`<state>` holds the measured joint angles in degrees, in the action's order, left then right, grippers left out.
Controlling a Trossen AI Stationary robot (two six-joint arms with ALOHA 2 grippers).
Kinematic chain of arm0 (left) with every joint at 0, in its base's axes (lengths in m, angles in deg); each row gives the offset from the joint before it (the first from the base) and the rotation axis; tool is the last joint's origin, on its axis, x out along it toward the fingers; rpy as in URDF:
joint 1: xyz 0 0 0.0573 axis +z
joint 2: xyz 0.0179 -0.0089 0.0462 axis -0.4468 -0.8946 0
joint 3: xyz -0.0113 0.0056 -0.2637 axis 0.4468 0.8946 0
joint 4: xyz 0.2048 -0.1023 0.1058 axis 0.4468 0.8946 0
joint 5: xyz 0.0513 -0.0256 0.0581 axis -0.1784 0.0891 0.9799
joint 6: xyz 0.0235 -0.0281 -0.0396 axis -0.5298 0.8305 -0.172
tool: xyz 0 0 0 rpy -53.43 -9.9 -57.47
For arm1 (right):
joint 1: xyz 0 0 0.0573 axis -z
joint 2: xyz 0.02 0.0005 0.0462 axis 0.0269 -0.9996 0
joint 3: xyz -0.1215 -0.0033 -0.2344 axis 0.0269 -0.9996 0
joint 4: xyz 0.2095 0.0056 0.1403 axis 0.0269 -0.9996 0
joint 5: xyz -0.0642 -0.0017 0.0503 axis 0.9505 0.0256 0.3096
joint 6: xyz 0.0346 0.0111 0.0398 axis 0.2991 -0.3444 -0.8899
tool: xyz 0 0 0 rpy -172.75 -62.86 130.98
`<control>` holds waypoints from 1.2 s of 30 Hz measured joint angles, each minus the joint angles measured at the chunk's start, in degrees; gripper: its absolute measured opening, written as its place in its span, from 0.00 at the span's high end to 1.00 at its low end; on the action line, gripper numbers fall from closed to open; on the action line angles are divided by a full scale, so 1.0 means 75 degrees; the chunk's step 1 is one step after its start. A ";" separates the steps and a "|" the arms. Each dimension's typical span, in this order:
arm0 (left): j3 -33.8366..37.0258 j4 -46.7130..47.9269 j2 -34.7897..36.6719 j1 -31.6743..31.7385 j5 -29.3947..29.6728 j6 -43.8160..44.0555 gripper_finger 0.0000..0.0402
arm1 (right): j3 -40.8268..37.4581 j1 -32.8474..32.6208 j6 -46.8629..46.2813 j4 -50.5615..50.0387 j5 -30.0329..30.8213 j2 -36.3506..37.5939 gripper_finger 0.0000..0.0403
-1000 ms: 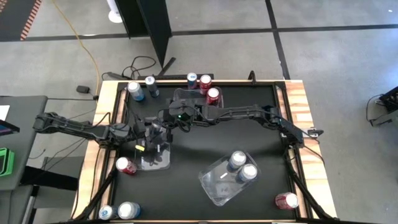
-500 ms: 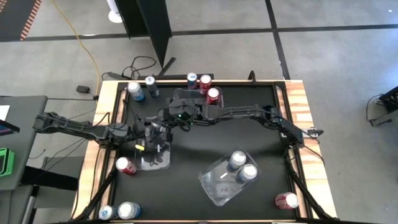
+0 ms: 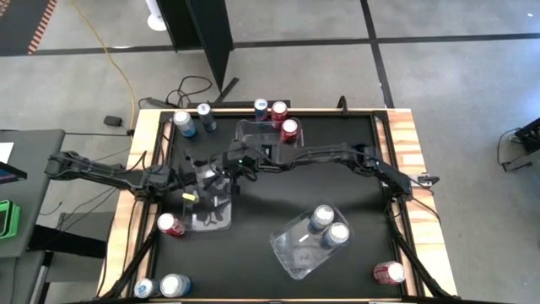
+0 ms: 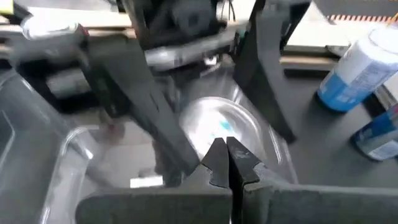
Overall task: Sort soda cans
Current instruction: Put the blue soda can into the middle left transparent bin, then put the red soda can into the top transparent bin
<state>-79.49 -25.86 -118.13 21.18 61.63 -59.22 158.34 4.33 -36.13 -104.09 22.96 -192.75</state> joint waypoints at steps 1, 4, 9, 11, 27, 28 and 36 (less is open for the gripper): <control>0.0002 0.0006 -0.0049 0.0019 0.0011 -0.0011 0.33 | 0.0009 0.0012 0.0001 -0.0004 0.0000 0.0006 1.00; 0.0008 0.0046 -0.0207 0.0083 0.0001 0.0005 0.33 | 0.0009 0.0041 0.0001 -0.0043 0.0001 0.0013 1.00; 0.0023 0.0085 -0.0372 0.0134 -0.0040 0.0021 0.33 | 0.0015 0.0044 0.0006 -0.0024 0.0009 0.0021 1.00; 0.0029 0.0079 -0.0380 0.0134 -0.0046 -0.0001 0.33 | 0.0018 0.0041 0.0066 -0.0029 0.0014 0.0021 1.00; 0.0043 -0.1200 -0.0375 0.0131 -0.0049 -0.0443 0.33 | 0.0038 -0.0017 0.1045 0.0604 0.0064 0.0108 1.00; 0.0048 -0.1301 -0.0363 0.0128 -0.0049 -0.0445 0.33 | 0.0038 -0.0015 0.1121 0.0603 0.0061 0.0146 1.00; -0.0309 -0.1048 0.0067 -0.0201 -0.0063 -0.0666 0.33 | 0.0038 -0.0076 0.1675 0.0391 0.0064 0.0789 1.00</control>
<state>-81.80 -33.72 -117.63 19.67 61.16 -64.22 158.63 3.76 -23.57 -101.16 23.44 -186.83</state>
